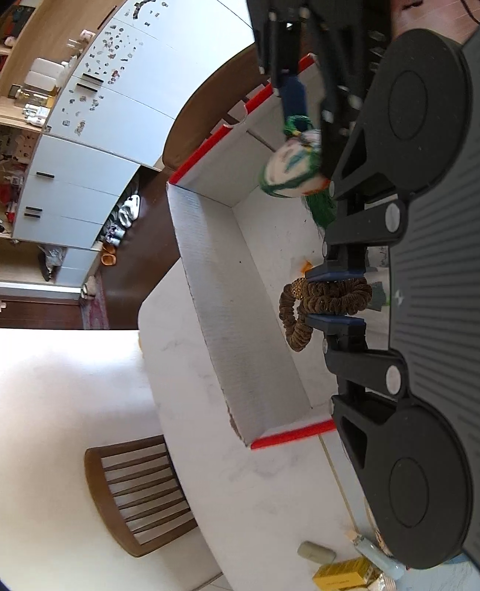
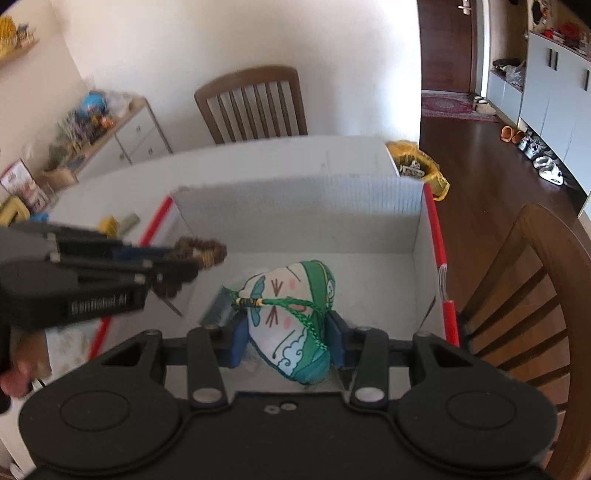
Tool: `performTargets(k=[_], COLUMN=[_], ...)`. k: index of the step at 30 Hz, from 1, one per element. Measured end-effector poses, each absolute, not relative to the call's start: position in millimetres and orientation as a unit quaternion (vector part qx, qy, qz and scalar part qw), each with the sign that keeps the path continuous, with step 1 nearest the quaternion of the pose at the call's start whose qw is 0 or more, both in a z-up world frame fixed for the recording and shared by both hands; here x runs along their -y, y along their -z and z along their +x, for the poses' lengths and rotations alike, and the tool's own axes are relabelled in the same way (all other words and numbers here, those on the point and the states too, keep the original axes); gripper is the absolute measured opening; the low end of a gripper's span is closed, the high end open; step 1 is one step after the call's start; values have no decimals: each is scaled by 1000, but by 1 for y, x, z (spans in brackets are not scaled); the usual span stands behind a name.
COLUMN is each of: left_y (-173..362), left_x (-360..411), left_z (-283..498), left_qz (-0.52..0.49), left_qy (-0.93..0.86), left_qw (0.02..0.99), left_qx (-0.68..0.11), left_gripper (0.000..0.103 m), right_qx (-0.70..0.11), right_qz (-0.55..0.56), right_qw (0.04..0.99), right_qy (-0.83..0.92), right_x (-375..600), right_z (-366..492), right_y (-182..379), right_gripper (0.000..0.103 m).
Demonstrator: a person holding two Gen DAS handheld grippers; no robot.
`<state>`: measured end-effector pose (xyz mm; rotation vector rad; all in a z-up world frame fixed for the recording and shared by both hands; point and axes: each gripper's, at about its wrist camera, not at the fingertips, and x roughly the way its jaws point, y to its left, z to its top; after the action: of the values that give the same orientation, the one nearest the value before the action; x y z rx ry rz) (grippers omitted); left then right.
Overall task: Organize objects
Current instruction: 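Carry the bracelet with left tool while right tool carries the pouch into the shoebox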
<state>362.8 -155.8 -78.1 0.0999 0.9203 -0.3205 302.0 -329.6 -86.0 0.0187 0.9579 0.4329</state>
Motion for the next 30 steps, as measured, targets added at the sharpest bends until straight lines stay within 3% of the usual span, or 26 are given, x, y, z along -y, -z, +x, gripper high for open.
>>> performTargets(k=[15, 21, 24, 30], left_y=[104, 104, 103, 96], left_x=[178, 182, 182, 180], left_z=[381, 379, 379, 377], left_qz=[68, 73, 70, 63], left_qy=[154, 150, 148, 146], left_qw=[862, 862, 865, 871], left_qx=[-479, -479, -474, -465], left_gripper=[21, 37, 56, 61], right_qx=[-479, -484, -485, -482], right_qz=[-78, -90, -92, -85], right_qw=[846, 840, 839, 842], right_qy=[-220, -227, -229, -228], right_x=[304, 302, 301, 306], right_z=[311, 312, 312, 309], right_y=[126, 130, 132, 127], right_gripper=[44, 48, 50, 60])
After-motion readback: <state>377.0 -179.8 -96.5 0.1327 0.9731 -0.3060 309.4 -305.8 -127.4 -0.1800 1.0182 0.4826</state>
